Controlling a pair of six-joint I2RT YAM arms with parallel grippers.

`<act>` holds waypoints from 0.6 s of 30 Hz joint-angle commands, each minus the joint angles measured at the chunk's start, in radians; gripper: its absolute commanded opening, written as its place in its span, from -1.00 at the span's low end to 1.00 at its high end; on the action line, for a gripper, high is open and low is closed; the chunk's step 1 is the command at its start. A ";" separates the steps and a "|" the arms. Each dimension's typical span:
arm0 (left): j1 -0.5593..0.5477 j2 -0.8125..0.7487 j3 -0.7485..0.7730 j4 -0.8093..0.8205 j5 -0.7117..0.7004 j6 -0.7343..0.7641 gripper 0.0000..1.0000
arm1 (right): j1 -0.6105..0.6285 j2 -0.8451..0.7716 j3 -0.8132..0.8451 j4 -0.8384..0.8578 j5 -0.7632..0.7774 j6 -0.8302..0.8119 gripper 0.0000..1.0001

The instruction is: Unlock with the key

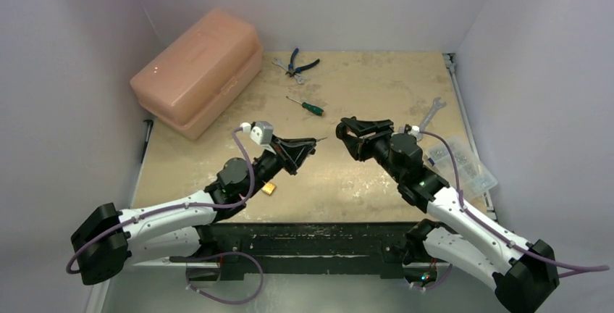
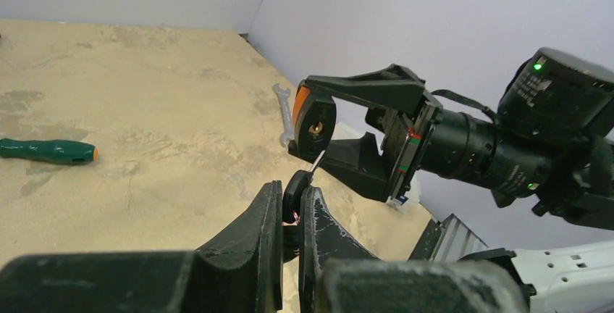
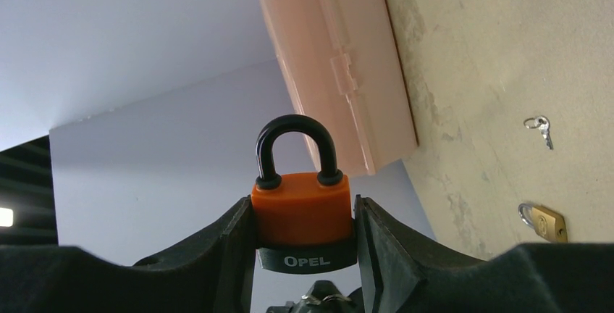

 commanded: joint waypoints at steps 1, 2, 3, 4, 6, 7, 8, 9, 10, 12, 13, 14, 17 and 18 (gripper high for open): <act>-0.049 0.055 0.045 0.109 -0.112 0.063 -1.00 | -0.006 -0.020 0.090 -0.020 0.033 0.030 -1.00; -0.057 0.071 0.051 0.116 -0.124 0.069 -1.00 | -0.006 -0.022 0.094 -0.027 0.037 0.029 -1.00; -0.063 0.088 0.055 0.130 -0.137 0.070 -1.00 | -0.006 -0.022 0.098 -0.037 0.041 0.028 -1.00; -0.068 0.104 0.060 0.144 -0.148 0.069 -1.00 | -0.006 -0.022 0.100 -0.045 0.043 0.029 -1.00; -0.078 0.132 0.074 0.161 -0.168 0.069 -1.00 | -0.006 -0.022 0.103 -0.059 0.049 0.032 -1.00; -0.083 0.143 0.081 0.168 -0.178 0.072 -1.00 | -0.006 -0.023 0.103 -0.064 0.051 0.034 -1.00; -0.089 0.157 0.087 0.176 -0.186 0.075 -1.00 | -0.005 -0.024 0.101 -0.068 0.052 0.036 -1.00; -0.095 0.166 0.091 0.184 -0.191 0.077 -1.00 | -0.006 -0.025 0.099 -0.071 0.053 0.038 -1.00; -0.100 0.174 0.097 0.192 -0.195 0.079 -1.00 | -0.005 -0.027 0.099 -0.076 0.053 0.040 -1.00; -0.112 0.188 0.106 0.203 -0.205 0.087 -1.00 | -0.005 -0.028 0.099 -0.089 0.053 0.042 -1.00; -0.118 0.195 0.109 0.210 -0.211 0.091 -1.00 | -0.005 -0.028 0.100 -0.097 0.053 0.042 -1.00; -0.123 0.201 0.113 0.213 -0.217 0.094 -1.00 | -0.006 -0.028 0.103 -0.102 0.053 0.040 -1.00; -0.137 0.218 0.121 0.219 -0.235 0.102 -1.00 | -0.006 -0.029 0.106 -0.111 0.053 0.037 -1.00; -0.140 0.223 0.122 0.220 -0.240 0.102 -1.00 | -0.006 -0.030 0.105 -0.111 0.052 0.036 -1.00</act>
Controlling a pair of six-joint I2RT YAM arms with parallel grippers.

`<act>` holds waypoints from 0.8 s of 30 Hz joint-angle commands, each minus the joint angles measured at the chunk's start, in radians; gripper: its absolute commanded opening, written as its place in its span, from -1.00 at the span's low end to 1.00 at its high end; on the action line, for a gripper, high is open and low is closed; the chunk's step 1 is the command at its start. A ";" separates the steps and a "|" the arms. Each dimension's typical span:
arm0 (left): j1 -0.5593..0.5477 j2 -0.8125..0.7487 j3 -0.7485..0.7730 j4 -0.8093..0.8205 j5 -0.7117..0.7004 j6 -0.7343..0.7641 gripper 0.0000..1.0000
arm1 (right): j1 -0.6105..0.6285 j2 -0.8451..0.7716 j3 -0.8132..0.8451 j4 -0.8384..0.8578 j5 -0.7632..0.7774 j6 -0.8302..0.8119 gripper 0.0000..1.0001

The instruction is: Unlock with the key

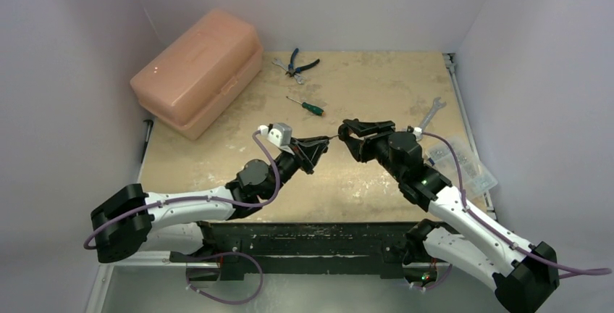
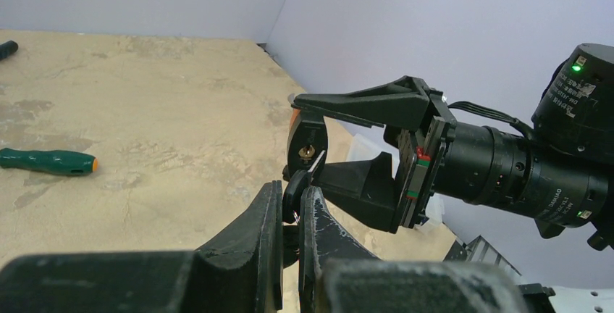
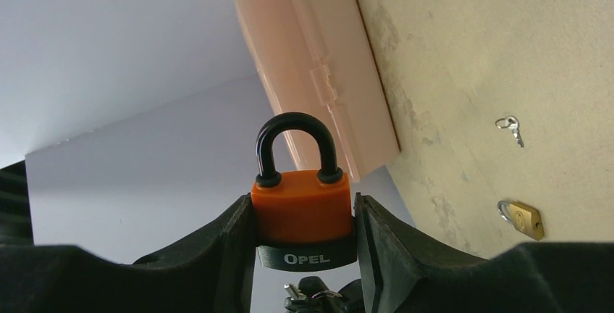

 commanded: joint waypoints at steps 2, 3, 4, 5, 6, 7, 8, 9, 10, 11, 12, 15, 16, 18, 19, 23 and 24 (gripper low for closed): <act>-0.022 0.025 0.050 0.088 -0.048 0.028 -1.00 | -0.002 -0.026 0.058 0.024 0.025 0.014 -1.00; -0.024 0.030 0.051 0.090 -0.049 0.030 -1.00 | -0.002 -0.026 0.060 0.023 0.025 0.009 -1.00; -0.024 0.033 0.053 0.092 -0.049 0.032 -1.00 | -0.002 -0.024 0.067 0.023 0.024 0.006 -1.00; -0.025 0.036 0.053 0.095 -0.051 0.034 -1.00 | -0.003 -0.023 0.069 0.023 0.022 0.001 -1.00; -0.026 0.039 0.054 0.098 -0.052 0.036 -1.00 | -0.003 -0.023 0.071 0.007 0.021 0.001 -1.00; -0.026 0.042 0.055 0.099 -0.052 0.037 -1.00 | -0.002 -0.024 0.072 0.002 0.020 0.000 -1.00; -0.027 0.045 0.058 0.100 -0.053 0.038 -1.00 | -0.002 -0.025 0.071 0.002 0.020 0.001 -1.00; -0.028 0.047 0.060 0.100 -0.053 0.039 -1.00 | -0.003 -0.027 0.071 0.003 0.021 0.000 -1.00; -0.029 0.049 0.061 0.099 -0.053 0.039 -1.00 | -0.002 -0.028 0.072 0.002 0.022 -0.002 -1.00; -0.030 0.051 0.062 0.101 -0.055 0.039 -1.00 | -0.002 -0.030 0.074 0.001 0.023 -0.003 -1.00; -0.031 0.052 0.063 0.100 -0.056 0.039 -1.00 | -0.002 -0.031 0.073 -0.001 0.023 -0.002 -1.00; -0.035 0.056 0.065 0.100 -0.064 0.038 -1.00 | -0.003 -0.034 0.077 -0.005 0.025 -0.012 -1.00; -0.035 0.059 0.066 0.101 -0.065 0.038 -1.00 | -0.002 -0.033 0.078 -0.005 0.023 -0.011 -1.00; -0.036 0.066 0.070 0.101 -0.067 0.040 -1.00 | -0.003 -0.030 0.079 -0.004 0.018 -0.014 -1.00; -0.036 0.073 0.074 0.102 -0.067 0.041 -1.00 | -0.002 -0.028 0.079 -0.001 0.015 -0.014 -1.00; -0.038 0.091 0.085 0.103 -0.072 0.045 -1.00 | -0.002 -0.020 0.077 0.004 0.014 -0.018 -1.00; -0.038 0.094 0.086 0.105 -0.074 0.047 -1.00 | -0.003 -0.017 0.077 0.004 0.012 -0.020 -1.00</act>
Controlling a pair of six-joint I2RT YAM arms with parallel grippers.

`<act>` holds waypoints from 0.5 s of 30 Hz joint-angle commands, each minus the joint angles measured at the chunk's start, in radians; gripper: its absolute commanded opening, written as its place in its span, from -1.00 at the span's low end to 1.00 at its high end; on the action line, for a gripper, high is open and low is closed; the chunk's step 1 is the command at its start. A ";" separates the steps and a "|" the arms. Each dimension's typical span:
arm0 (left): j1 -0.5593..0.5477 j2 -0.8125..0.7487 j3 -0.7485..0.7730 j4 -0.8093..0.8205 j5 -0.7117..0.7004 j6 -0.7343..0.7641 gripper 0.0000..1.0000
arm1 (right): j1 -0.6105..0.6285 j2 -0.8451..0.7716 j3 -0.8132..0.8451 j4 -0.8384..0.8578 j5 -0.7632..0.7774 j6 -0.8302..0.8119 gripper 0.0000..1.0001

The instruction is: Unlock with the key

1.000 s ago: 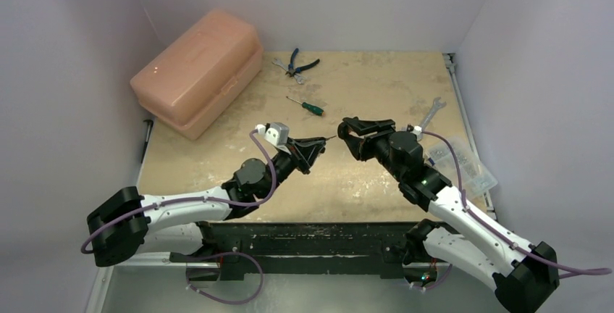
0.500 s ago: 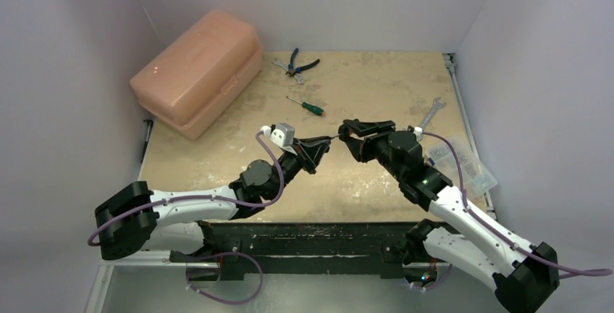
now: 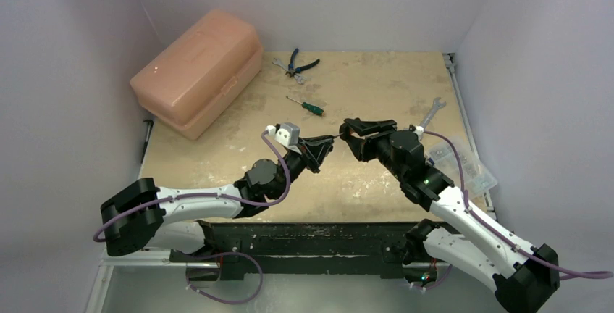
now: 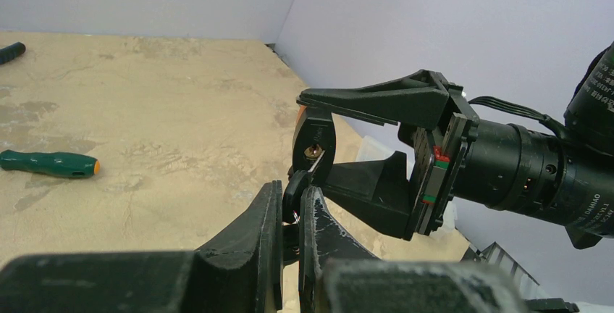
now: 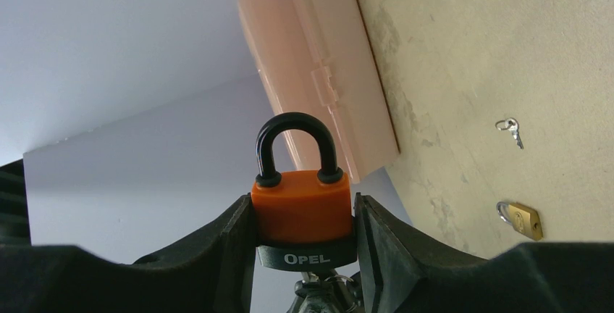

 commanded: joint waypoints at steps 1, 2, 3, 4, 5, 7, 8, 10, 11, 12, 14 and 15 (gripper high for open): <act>-0.008 0.013 0.046 0.063 -0.019 0.018 -1.00 | -0.003 -0.005 0.058 0.045 0.009 -0.006 -1.00; -0.008 0.014 0.049 0.062 -0.021 0.020 -1.00 | -0.002 -0.003 0.058 0.046 0.007 -0.006 -1.00; -0.008 0.016 0.049 0.060 -0.023 0.021 -1.00 | -0.002 -0.001 0.058 0.047 0.005 -0.005 -1.00; -0.009 0.017 0.051 0.059 -0.026 0.024 -1.00 | -0.003 -0.001 0.058 0.049 0.006 -0.006 -1.00; -0.009 0.018 0.051 0.060 -0.029 0.025 -1.00 | -0.002 -0.002 0.059 0.050 0.006 -0.006 -1.00; -0.009 0.019 0.050 0.060 -0.037 0.027 -1.00 | -0.002 0.000 0.060 0.053 0.006 -0.008 -1.00; -0.009 0.021 0.050 0.063 -0.039 0.029 -1.00 | -0.003 0.001 0.060 0.053 0.005 -0.009 -1.00; -0.009 0.026 0.052 0.073 -0.045 0.032 -1.00 | -0.003 0.007 0.060 0.055 -0.002 -0.009 -1.00; -0.009 0.029 0.055 0.075 -0.047 0.035 -1.00 | -0.002 0.010 0.061 0.056 -0.004 -0.010 -1.00; -0.009 0.032 0.060 0.075 -0.050 0.038 -1.00 | -0.003 0.012 0.060 0.056 -0.009 -0.010 -1.00; -0.009 0.036 0.068 0.074 -0.055 0.043 -1.00 | -0.003 0.016 0.060 0.056 -0.012 -0.010 -1.00; -0.009 0.039 0.070 0.073 -0.057 0.045 -1.00 | -0.003 0.017 0.060 0.056 -0.014 -0.009 -1.00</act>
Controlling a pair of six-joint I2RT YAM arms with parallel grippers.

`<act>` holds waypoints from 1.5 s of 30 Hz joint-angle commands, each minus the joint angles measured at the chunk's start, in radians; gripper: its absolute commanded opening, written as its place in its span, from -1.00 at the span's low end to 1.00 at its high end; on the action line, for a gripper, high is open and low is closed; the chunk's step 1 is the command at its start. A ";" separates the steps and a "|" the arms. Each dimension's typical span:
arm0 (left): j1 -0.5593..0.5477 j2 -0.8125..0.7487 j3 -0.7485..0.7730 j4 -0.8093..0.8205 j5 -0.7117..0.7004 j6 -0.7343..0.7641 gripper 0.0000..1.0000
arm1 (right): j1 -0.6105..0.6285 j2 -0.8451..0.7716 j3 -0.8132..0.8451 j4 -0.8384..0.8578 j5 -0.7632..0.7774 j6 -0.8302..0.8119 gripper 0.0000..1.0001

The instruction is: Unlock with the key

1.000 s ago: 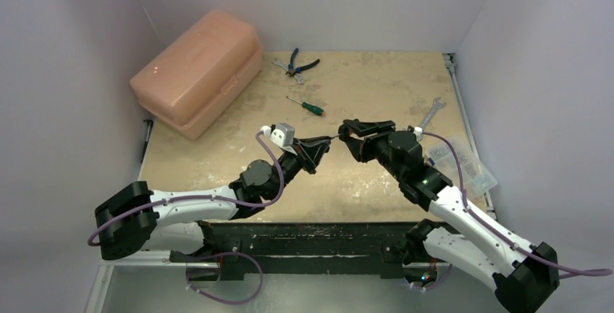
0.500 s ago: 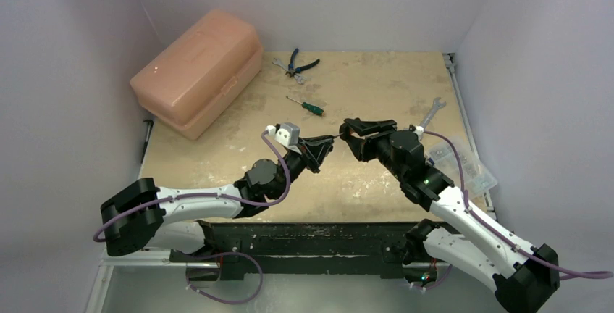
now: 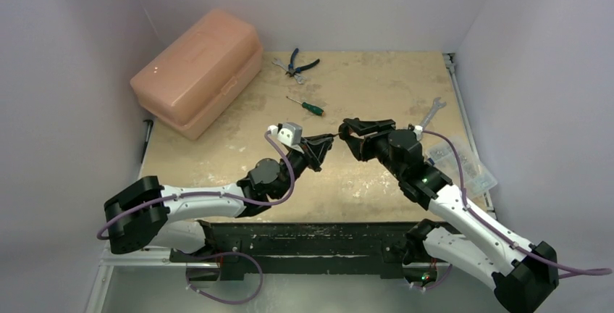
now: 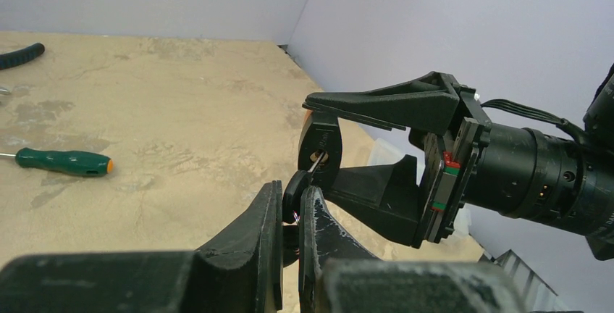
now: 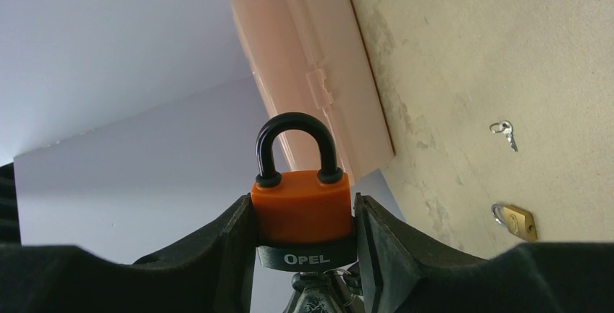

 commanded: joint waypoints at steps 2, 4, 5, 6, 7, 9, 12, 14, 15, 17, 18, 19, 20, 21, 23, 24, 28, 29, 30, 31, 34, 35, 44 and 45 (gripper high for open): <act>-0.005 0.017 0.062 0.067 -0.022 0.028 -1.00 | -0.002 0.002 0.057 0.055 -0.012 -0.004 -1.00; -0.005 0.022 0.065 0.064 -0.026 0.029 -1.00 | -0.002 0.003 0.059 0.055 -0.013 -0.006 -1.00; -0.005 0.026 0.066 0.064 -0.028 0.030 -1.00 | -0.001 0.004 0.061 0.055 -0.014 -0.008 -1.00; -0.005 0.027 0.066 0.064 -0.030 0.029 -1.00 | -0.001 0.005 0.062 0.055 -0.014 -0.007 -1.00; -0.005 0.030 0.067 0.064 -0.032 0.029 -1.00 | -0.001 0.006 0.062 0.055 -0.014 -0.007 -1.00; -0.005 0.034 0.070 0.063 -0.032 0.029 -1.00 | -0.001 0.009 0.062 0.055 -0.016 -0.007 -1.00; -0.005 0.041 0.076 0.058 -0.034 0.028 -1.00 | -0.002 0.013 0.062 0.085 -0.023 -0.007 -1.00; -0.005 0.047 0.080 0.055 -0.032 0.025 -1.00 | -0.002 0.019 0.063 0.089 -0.026 -0.008 -1.00; -0.005 0.050 0.082 0.055 -0.030 0.024 -1.00 | -0.002 0.022 0.064 0.089 -0.029 -0.008 -1.00; -0.006 0.057 0.085 0.056 -0.026 0.021 -1.00 | -0.001 0.027 0.066 0.092 -0.032 -0.009 -1.00; -0.006 0.058 0.086 0.057 -0.026 0.018 -1.00 | -0.001 0.028 0.065 0.092 -0.034 -0.008 -1.00; -0.008 0.061 0.087 0.061 -0.024 0.018 -1.00 | -0.002 0.030 0.065 0.092 -0.034 -0.008 -1.00; -0.009 0.062 0.087 0.064 -0.023 0.018 -1.00 | -0.001 0.031 0.067 0.093 -0.034 -0.010 -1.00; -0.010 0.063 0.087 0.067 -0.023 0.013 -1.00 | -0.001 0.032 0.068 0.093 -0.033 -0.010 -1.00; -0.012 0.063 0.088 0.071 -0.020 0.008 -1.00 | -0.001 0.034 0.068 0.095 -0.034 -0.013 -1.00; -0.012 0.063 0.089 0.072 -0.019 0.006 -1.00 | -0.001 0.035 0.069 0.095 -0.034 -0.014 -1.00; -0.016 0.070 0.094 0.073 -0.021 -0.001 -1.00 | -0.002 0.040 0.073 0.086 -0.023 -0.013 -1.00; -0.018 0.072 0.095 0.073 -0.020 -0.002 -1.00 | -0.001 0.042 0.076 0.085 -0.020 -0.013 -1.00; -0.020 0.073 0.095 0.074 -0.020 -0.002 -1.00 | -0.001 0.044 0.076 0.089 -0.023 -0.014 -1.00; -0.024 0.076 0.097 0.074 -0.022 0.001 -1.00 | -0.002 0.046 0.079 0.089 -0.029 -0.015 -1.00; -0.045 0.085 0.102 0.075 -0.048 0.039 -1.00 | -0.002 0.051 0.100 0.064 -0.020 -0.016 -1.00; -0.052 0.088 0.103 0.075 -0.061 0.052 -1.00 | -0.001 0.054 0.115 0.036 -0.006 -0.032 -1.00; -0.069 0.096 0.131 0.075 -0.102 0.085 -1.00 | -0.001 0.073 0.179 -0.020 0.007 -0.094 -1.00; -0.070 0.100 0.133 0.078 -0.103 0.088 -1.00 | -0.001 0.077 0.181 -0.018 0.000 -0.095 -1.00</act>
